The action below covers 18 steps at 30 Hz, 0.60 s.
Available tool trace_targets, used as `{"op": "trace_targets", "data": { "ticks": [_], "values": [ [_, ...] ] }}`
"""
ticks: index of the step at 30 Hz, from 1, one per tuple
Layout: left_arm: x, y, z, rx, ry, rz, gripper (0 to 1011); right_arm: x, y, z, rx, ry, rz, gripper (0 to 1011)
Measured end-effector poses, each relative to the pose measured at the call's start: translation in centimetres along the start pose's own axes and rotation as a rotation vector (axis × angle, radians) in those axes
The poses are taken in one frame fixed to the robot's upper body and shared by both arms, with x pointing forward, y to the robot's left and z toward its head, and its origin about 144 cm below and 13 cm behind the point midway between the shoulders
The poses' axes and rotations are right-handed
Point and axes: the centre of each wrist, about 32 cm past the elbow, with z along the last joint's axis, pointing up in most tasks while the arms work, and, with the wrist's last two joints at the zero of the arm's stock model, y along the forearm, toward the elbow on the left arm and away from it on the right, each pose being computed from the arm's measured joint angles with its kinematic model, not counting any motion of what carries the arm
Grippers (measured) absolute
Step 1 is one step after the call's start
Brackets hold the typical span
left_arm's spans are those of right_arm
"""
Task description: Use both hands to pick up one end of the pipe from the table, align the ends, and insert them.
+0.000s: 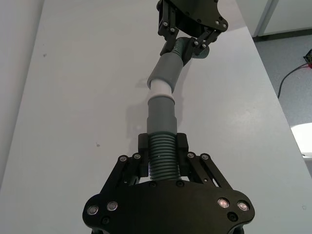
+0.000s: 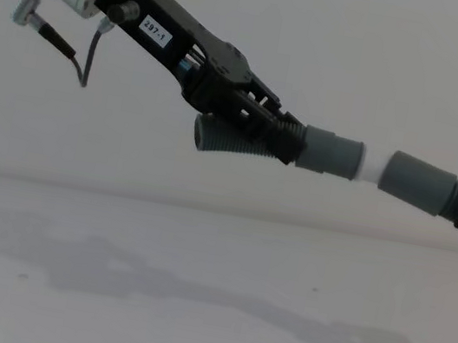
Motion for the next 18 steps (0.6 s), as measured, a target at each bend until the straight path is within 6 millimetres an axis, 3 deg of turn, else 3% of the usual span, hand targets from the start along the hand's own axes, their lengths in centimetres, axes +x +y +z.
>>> {"op": "trace_targets", "data": {
  "ticks": [18],
  "values": [
    [-0.01,-0.07,0.1,-0.002,-0.003,0.0,322,-0.04,-0.02,0.03,0.003,-0.001,0.004,212]
  ]
}}
